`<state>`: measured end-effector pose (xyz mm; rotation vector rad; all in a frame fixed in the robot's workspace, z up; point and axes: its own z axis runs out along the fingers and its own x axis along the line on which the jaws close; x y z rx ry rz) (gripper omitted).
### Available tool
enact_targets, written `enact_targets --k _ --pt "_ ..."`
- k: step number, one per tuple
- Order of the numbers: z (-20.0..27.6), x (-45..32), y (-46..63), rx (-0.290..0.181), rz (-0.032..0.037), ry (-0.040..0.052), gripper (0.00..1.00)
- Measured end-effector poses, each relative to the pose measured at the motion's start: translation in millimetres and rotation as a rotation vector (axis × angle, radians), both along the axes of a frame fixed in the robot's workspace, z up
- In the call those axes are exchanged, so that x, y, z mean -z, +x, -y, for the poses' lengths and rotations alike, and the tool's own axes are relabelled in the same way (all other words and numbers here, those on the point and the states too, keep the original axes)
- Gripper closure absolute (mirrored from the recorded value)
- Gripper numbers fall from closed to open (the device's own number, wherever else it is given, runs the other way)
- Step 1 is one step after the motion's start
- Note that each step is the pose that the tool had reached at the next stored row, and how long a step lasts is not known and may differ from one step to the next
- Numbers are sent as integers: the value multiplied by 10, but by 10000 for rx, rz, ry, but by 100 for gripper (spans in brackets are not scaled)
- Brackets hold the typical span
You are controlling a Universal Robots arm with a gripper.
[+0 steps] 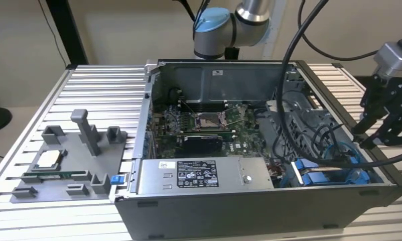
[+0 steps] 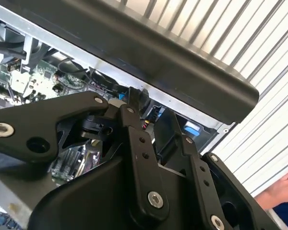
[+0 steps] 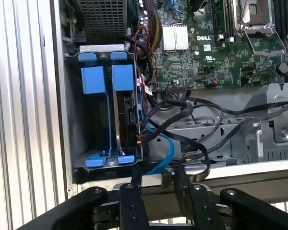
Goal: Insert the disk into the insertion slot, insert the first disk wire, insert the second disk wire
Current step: 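Insert the second disk wire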
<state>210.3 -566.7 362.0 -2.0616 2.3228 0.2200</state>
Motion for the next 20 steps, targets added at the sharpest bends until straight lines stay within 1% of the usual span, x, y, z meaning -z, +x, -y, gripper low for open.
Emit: enact_targets --k 3,7,12,15,19,20 --pt "1 7 3 222 0 55 0" --pt "3 10 4 475 0 253 0" --pt "48 15 17 548 -1 312 0" --pt "48 22 19 601 0 339 0" --pt "48 32 20 745 -1 437 0" --pt "47 32 19 772 -1 449 0"
